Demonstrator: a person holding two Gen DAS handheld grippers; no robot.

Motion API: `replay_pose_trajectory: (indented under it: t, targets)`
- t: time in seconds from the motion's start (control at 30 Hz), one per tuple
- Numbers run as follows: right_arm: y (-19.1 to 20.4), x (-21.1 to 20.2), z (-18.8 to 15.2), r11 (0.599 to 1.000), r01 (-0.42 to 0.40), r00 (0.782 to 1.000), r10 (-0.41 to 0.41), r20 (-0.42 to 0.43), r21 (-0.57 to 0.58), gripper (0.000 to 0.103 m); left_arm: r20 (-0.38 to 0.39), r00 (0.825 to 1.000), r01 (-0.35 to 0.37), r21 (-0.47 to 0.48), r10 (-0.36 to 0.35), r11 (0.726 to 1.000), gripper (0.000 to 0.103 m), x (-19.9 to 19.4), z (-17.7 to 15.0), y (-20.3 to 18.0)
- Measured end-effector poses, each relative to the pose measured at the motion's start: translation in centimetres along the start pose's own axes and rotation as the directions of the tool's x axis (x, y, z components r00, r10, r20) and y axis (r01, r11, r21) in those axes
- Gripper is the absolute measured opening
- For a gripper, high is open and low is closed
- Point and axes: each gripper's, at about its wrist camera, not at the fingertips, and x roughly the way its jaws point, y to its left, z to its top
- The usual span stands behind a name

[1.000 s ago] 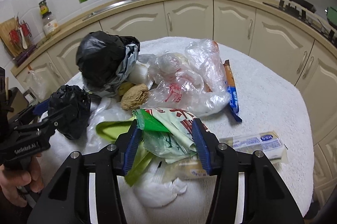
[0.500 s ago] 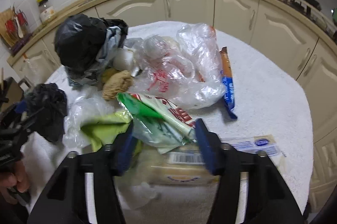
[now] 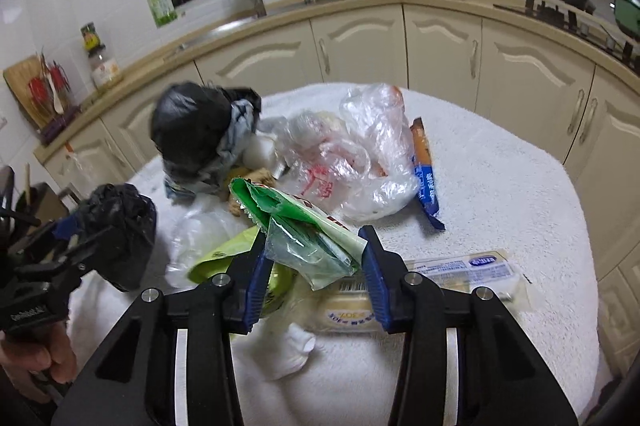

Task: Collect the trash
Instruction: 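Lift the black bag and green wrapper and carry both toward the blue bin, then open both grippers over the blue bin to drop the trash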

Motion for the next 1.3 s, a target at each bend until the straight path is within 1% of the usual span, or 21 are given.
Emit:
replay_pose_trajectory:
  t: [0.03, 0.07, 0.23, 0.4, 0.57, 0.73, 0.83, 0.9, 1.0, 1.03, 1.1, 1.2, 1.27, 1.3]
  targets:
    - [0.1, -0.5, 0.1, 1.000, -0.004, 1.000, 0.004, 0.011, 0.004, 0.043, 0.006, 1.000, 0.005, 0.002, -0.005, 1.000, 0.074, -0.4, 0.1, -0.3]
    - [0.1, -1.2, 0.1, 1.000, -0.007, 1.000, 0.007, 0.027, 0.008, 0.044, 0.011, 1.000, 0.011, 0.003, -0.011, 1.000, 0.068, -0.8, 0.1, -0.6]
    - [-0.3, -4.8, 0.2, 0.999, -0.033, 0.995, 0.030, 0.094, 0.033, 0.043, 0.042, 0.998, 0.039, 0.039, -0.041, 0.998, 0.069, -2.4, 0.3, -2.6]
    - [-1.1, -7.8, -0.2, 0.999, -0.032, 0.990, 0.025, 0.141, 0.042, 0.043, 0.043, 0.997, 0.060, 0.046, -0.062, 0.997, 0.068, -3.0, 0.1, -4.1]
    - [-3.0, -11.7, -1.0, 0.997, -0.016, 0.980, 0.001, 0.201, 0.072, 0.043, 0.076, 0.993, 0.082, 0.103, -0.090, 0.991, 0.068, -4.6, 0.3, -7.6]
    - [-5.7, -16.0, -2.0, 0.993, 0.018, 0.964, -0.049, 0.260, 0.120, 0.043, 0.108, 0.982, 0.139, 0.154, -0.157, 0.978, 0.068, -6.0, 0.5, -11.8]
    - [-7.8, -18.9, -2.8, 0.987, 0.045, 0.951, -0.090, 0.296, 0.155, 0.043, 0.120, 0.970, 0.187, 0.182, -0.210, 0.965, 0.068, -6.6, 0.7, -14.7]
    - [-9.4, -21.0, -3.5, 0.980, 0.075, 0.939, -0.132, 0.317, 0.185, 0.043, 0.119, 0.961, 0.224, 0.202, -0.251, 0.954, 0.068, -6.5, 0.8, -16.7]
    - [-12.1, -23.4, -4.6, 0.965, 0.116, 0.925, -0.191, 0.330, 0.234, 0.043, 0.104, 0.941, 0.292, 0.236, -0.323, 0.927, 0.068, -6.1, 0.8, -20.4]
    - [-13.2, -24.3, -5.1, 0.958, 0.130, 0.919, -0.214, 0.332, 0.256, 0.043, 0.093, 0.936, 0.309, 0.244, -0.340, 0.919, 0.068, -5.5, 0.8, -21.0]
    - [-15.7, -25.6, -6.3, 0.938, 0.160, 0.908, -0.262, 0.328, 0.307, 0.043, 0.057, 0.920, 0.361, 0.256, -0.387, 0.897, 0.068, -4.4, 0.8, -23.3]
    - [-19.0, -26.7, -8.2, 0.906, 0.191, 0.898, -0.316, 0.305, 0.377, 0.043, -0.011, 0.899, 0.423, 0.277, -0.438, 0.863, 0.068, -1.6, 0.7, -26.6]
    - [-21.4, -27.0, -9.7, 0.882, 0.213, 0.894, -0.350, 0.279, 0.421, 0.043, -0.056, 0.887, 0.453, 0.290, -0.458, 0.843, 0.068, 0.5, 0.6, -28.9]
    - [-22.6, -27.0, -10.4, 0.869, 0.225, 0.893, -0.365, 0.264, 0.441, 0.043, -0.083, 0.877, 0.475, 0.295, -0.472, 0.829, 0.068, 1.7, 0.2, -30.3]
